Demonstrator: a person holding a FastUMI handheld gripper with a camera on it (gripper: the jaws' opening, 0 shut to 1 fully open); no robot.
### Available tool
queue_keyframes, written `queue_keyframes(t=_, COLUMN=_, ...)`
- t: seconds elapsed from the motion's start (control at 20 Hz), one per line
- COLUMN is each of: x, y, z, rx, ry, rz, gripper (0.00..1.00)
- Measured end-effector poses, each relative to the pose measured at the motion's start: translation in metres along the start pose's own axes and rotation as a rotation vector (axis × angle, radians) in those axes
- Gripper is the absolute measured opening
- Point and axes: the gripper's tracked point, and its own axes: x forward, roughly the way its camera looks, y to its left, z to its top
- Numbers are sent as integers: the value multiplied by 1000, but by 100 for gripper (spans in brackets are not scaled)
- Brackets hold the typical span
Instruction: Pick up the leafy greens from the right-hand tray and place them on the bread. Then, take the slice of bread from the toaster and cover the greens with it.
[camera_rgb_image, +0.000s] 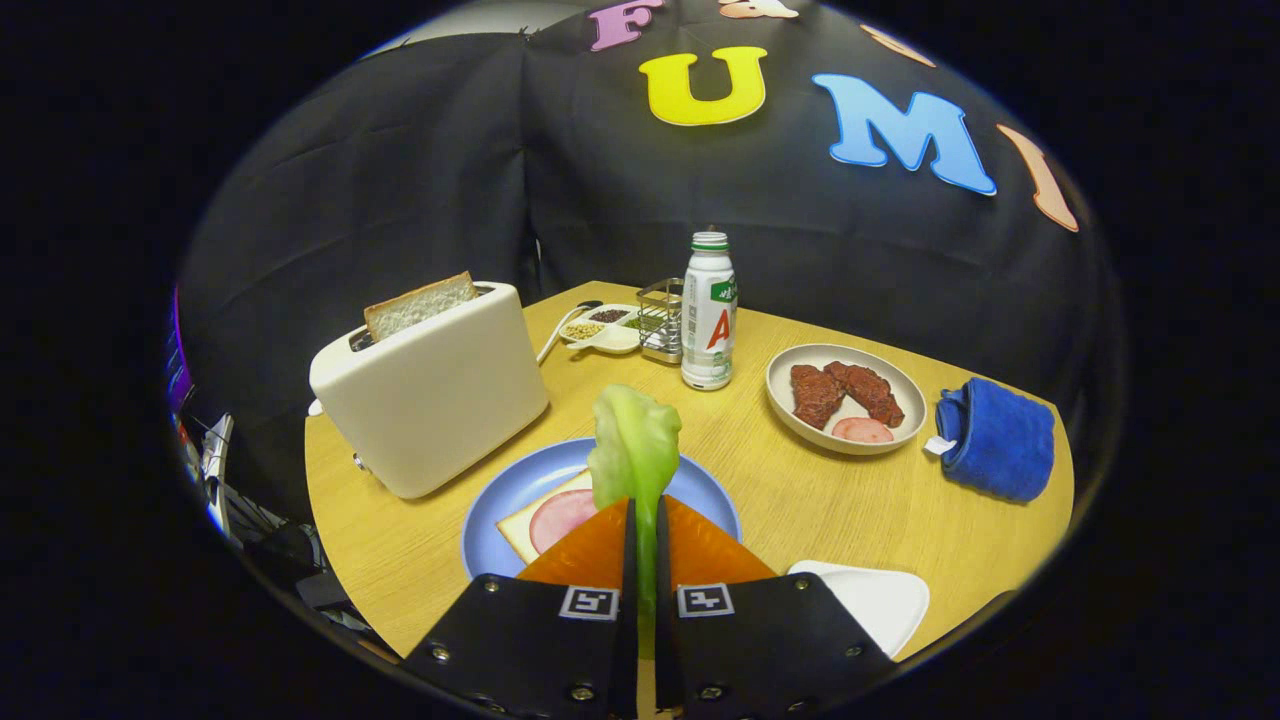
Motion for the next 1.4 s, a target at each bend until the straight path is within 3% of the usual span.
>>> queue_keyframes(t=0.15, x=8, y=31, z=8, rx=107, ry=-13, rz=54, gripper=7)
queue_keyframes(t=0.5, x=21, y=53, z=9, rx=110, ry=2, rz=83, gripper=9)
queue_keyframes(t=0.6, x=25, y=65, z=8, rx=108, ry=6, rz=117, gripper=24)
queue_keyframes(t=0.7, x=26, y=67, z=7, rx=97, ry=3, rz=111, gripper=54)
queue_keyframes(t=1.15, x=13, y=55, z=14, rx=132, ry=-43, rz=64, gripper=56)
queue_keyframes(t=1.4, x=0, y=60, z=25, rx=131, ry=-134, rz=1, gripper=56)
